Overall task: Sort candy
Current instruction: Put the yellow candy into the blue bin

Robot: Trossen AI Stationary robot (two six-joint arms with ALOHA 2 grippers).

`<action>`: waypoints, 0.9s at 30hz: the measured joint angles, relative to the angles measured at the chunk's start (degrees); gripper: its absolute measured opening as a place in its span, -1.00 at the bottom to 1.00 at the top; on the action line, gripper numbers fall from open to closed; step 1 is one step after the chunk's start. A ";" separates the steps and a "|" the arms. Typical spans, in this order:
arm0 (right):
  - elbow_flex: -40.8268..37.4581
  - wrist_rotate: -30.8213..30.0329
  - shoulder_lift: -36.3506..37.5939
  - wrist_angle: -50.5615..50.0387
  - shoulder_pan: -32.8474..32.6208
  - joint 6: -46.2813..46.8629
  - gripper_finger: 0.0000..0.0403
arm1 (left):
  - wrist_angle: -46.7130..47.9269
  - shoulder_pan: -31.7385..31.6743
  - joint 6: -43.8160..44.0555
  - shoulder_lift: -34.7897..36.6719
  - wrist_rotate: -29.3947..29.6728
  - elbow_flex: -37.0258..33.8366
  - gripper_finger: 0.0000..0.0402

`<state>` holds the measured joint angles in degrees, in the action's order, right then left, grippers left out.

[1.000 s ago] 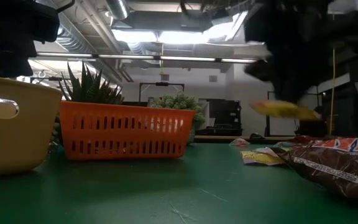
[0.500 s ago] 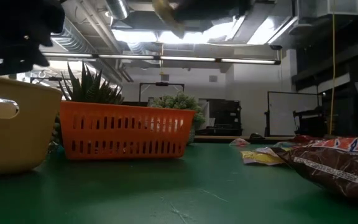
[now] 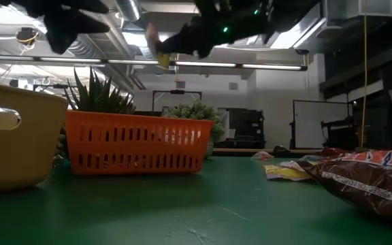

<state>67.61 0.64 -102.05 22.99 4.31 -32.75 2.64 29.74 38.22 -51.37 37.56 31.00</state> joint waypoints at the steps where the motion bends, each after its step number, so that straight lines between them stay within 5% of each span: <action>1: 0.02 0.00 -0.81 1.05 0.49 0.02 -0.84 | -1.20 0.01 -2.59 -0.01 0.87 0.00 -0.35; 9: 0.00 0.00 -8.09 10.41 3.02 0.04 -0.84 | -9.29 -0.16 -14.43 0.02 2.47 0.00 -0.35; 15: 1.67 0.02 -12.35 12.62 2.85 -0.07 -0.79 | -10.02 -0.96 -14.91 0.02 2.47 0.00 -0.35; 27: 11.32 -4.11 -17.28 6.21 2.94 2.92 -0.15 | -10.06 -0.96 -14.81 0.00 2.36 0.00 -0.35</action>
<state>78.93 -3.46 -119.33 29.20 7.25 -29.83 -7.42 28.77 23.42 -51.37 39.92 31.00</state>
